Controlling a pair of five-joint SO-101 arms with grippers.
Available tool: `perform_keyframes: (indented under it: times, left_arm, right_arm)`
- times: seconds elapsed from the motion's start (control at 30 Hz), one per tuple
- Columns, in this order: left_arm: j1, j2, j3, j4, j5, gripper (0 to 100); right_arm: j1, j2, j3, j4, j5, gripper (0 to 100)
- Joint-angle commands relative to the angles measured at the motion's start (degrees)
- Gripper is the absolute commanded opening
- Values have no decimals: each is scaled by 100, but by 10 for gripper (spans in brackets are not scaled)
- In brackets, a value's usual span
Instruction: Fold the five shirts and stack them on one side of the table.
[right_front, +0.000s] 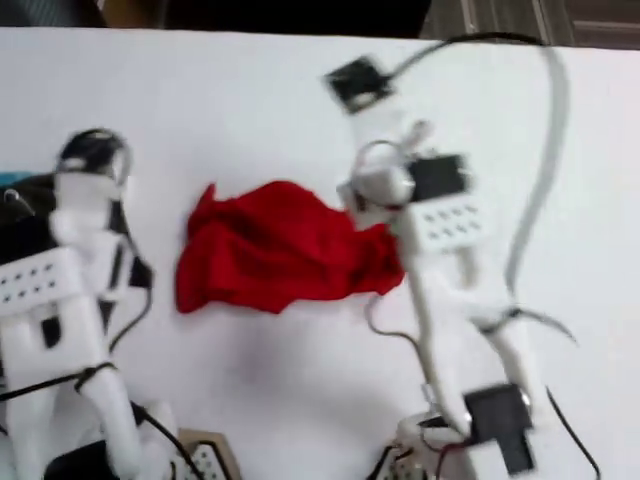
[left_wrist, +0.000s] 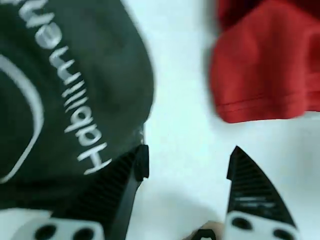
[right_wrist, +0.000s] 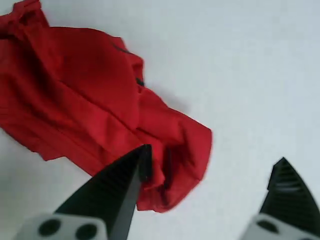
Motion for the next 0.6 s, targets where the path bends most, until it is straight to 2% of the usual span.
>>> perform_keyframes:
  times: [0.0, 0.13, 0.37, 0.43, 0.57]
  left_arm:
    - [-677, -220, 22, -70, -35, 270]
    - [-914, -220, 22, -70, -44, 270]
    - [-932, -220, 22, -114, -62, 270]
    - [-897, -220, 22, -123, -185, 269]
    - [-642, -211, 31, -158, -246, 269]
  right_arm:
    - [-769, 655, -519, -92, -185, 369]
    - [-1323, 1525, -607, -338, -308, 369]
    - [-1270, 2897, -633, -831, -554, 364]
    - [-1130, 3099, -633, -822, -527, 293]
    - [-400, 3125, -642, -752, -563, 1]
